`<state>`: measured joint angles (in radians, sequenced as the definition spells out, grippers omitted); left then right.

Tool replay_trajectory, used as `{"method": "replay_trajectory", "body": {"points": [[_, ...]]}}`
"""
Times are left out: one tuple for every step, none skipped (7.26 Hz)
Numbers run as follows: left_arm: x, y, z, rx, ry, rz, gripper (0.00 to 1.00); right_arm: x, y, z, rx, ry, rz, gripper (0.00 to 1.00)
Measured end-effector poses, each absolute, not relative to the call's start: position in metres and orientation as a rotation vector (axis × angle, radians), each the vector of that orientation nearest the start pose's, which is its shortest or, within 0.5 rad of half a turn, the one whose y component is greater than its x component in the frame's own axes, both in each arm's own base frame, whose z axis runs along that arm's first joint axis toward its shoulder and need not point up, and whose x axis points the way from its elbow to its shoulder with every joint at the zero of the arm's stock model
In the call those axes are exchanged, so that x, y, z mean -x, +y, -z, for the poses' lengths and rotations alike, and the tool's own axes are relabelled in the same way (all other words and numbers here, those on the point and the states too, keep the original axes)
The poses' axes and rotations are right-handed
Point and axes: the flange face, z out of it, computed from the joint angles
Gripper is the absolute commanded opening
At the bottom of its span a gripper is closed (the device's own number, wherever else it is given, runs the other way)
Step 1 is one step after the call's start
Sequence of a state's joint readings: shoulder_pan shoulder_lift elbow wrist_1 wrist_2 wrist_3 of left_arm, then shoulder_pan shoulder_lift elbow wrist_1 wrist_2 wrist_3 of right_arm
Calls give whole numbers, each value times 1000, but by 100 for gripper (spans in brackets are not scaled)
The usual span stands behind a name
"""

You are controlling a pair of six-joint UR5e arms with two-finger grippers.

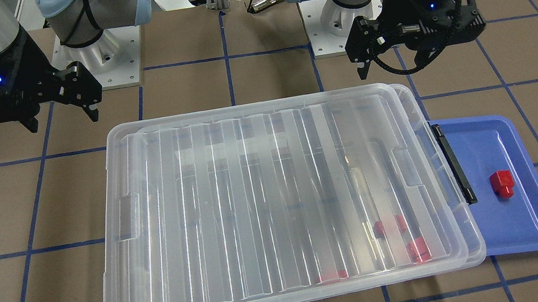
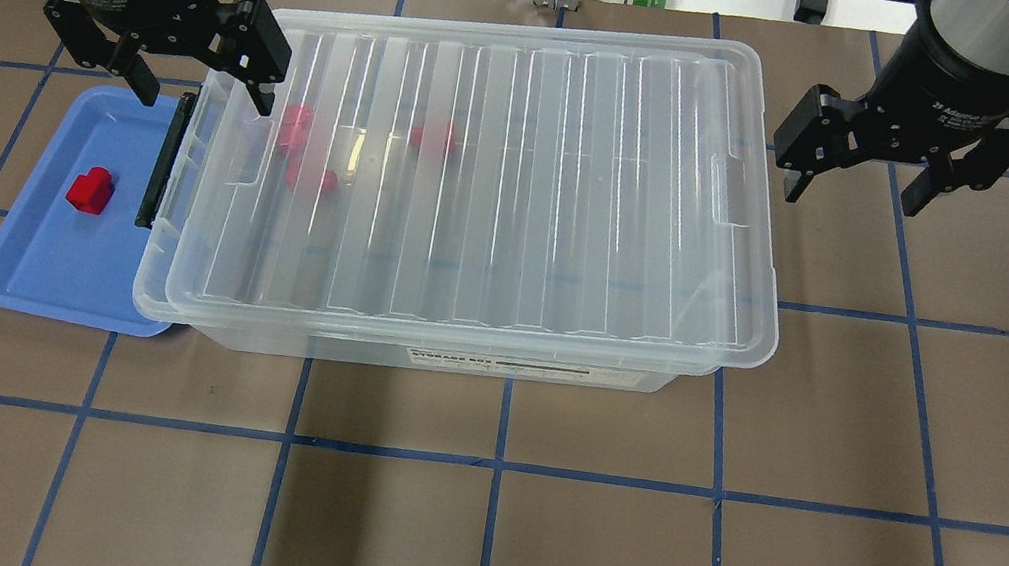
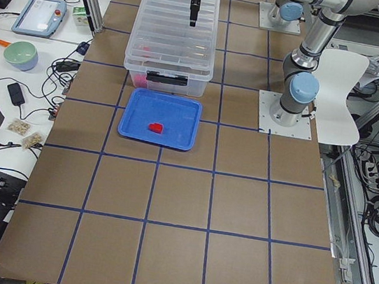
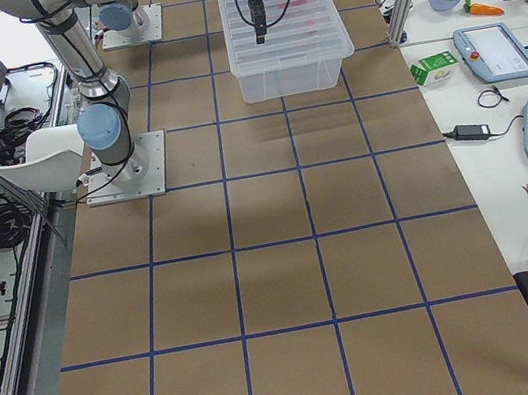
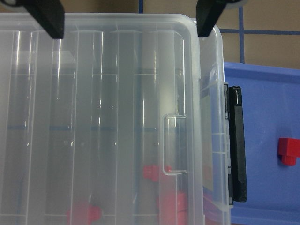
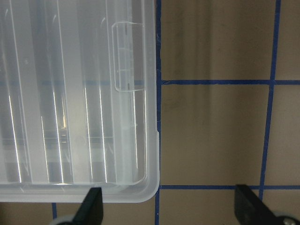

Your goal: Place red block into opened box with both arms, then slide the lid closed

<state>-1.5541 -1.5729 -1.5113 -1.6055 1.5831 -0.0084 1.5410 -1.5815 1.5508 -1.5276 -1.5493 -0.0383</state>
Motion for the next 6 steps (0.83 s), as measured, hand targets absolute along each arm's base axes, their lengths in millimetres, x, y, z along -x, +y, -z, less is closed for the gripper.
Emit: {"method": "replay_trajectory", "body": {"points": [[124, -497, -512, 28, 3123, 35, 100, -121, -490, -499, 13, 3120, -18, 100], [127, -498, -511, 15, 3124, 31, 100, -121, -490, -499, 14, 3119, -16, 100], [128, -498, -510, -1, 3124, 28, 100, -121, -491, -498, 16, 3119, -10, 100], [128, -498, -510, -28, 3125, 26, 100, -120, -492, -498, 14, 3120, -5, 100], [129, -497, -510, -52, 3126, 30, 100, -119, -493, -498, 4, 3120, -4, 100], [129, -497, -510, -58, 3128, 30, 100, -119, -493, -499, -7, 3120, 3, 100]]}}
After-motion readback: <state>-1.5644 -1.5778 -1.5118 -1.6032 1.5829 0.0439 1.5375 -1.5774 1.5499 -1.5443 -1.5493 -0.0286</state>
